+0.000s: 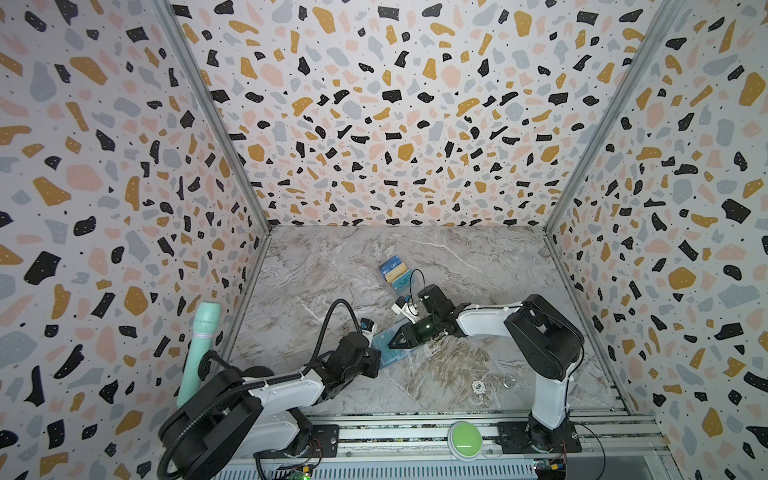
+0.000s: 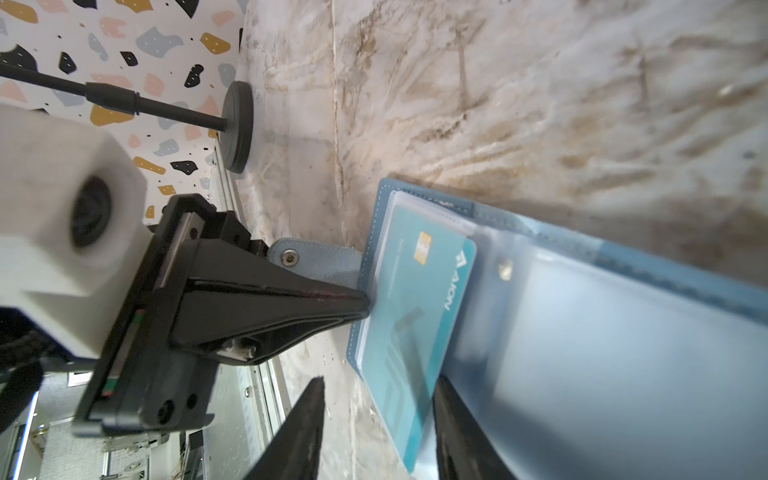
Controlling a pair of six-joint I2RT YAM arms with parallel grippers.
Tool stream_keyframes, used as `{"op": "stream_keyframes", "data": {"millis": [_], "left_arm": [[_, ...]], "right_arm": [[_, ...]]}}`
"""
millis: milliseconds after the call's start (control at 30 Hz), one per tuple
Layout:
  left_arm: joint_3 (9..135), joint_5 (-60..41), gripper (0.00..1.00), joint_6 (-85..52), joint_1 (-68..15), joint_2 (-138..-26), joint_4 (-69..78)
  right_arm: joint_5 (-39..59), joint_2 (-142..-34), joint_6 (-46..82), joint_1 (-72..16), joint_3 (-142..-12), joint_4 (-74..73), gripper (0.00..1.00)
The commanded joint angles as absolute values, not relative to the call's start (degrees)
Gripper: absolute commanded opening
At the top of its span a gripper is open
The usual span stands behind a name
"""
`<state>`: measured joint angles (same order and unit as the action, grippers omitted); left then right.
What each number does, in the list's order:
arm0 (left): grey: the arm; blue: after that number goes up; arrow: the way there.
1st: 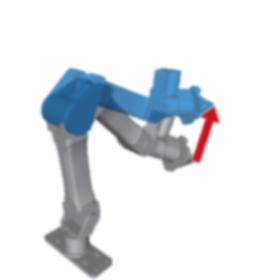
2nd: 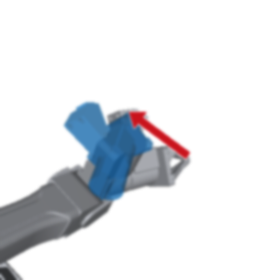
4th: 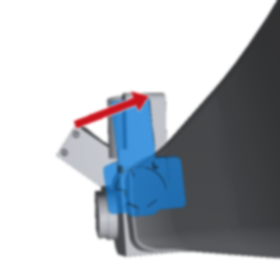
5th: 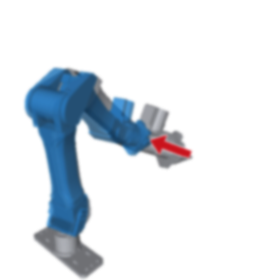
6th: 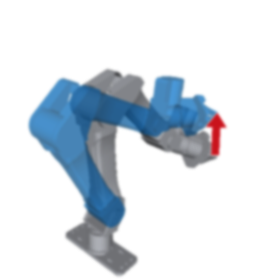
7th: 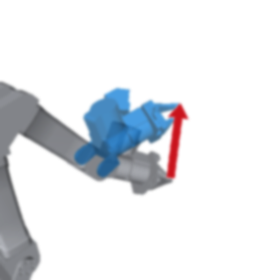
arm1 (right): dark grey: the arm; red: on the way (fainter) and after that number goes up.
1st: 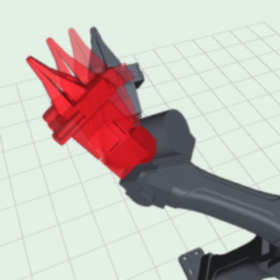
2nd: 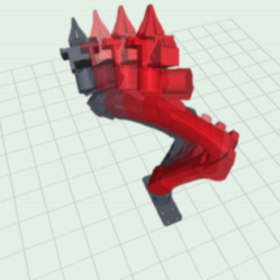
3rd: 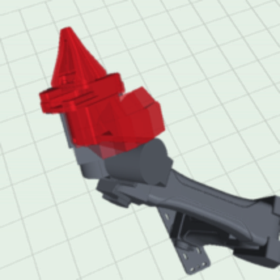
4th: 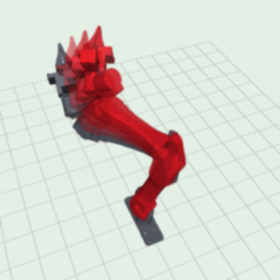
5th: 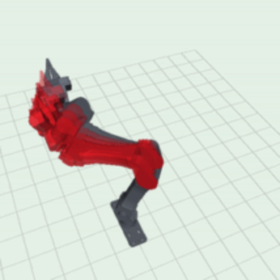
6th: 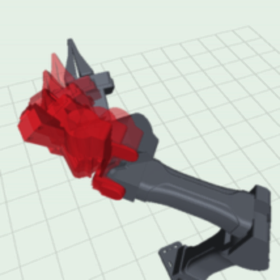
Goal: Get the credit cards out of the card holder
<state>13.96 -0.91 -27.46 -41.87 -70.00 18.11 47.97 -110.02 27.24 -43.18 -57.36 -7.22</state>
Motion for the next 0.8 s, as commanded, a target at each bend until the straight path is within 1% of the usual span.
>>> {"op": "stream_keyframes", "data": {"millis": [0, 467, 767], "left_arm": [[15.0, -0.4, 0.00, -26.8, -42.5, -71.0, 17.8], [15.0, -0.2, 0.00, -26.5, -42.9, -72.0, 18.2], [14.9, 0.0, 0.00, -26.5, -43.0, -71.6, 17.9]], "right_arm": [[53.3, -111.0, 28.4, -43.7, -57.0, -9.6, 0.43], [57.5, -114.2, 27.8, -43.5, -58.2, -8.6, 0.42], [56.7, -115.2, 28.3, -43.6, -59.2, -8.1, 0.40]]}}
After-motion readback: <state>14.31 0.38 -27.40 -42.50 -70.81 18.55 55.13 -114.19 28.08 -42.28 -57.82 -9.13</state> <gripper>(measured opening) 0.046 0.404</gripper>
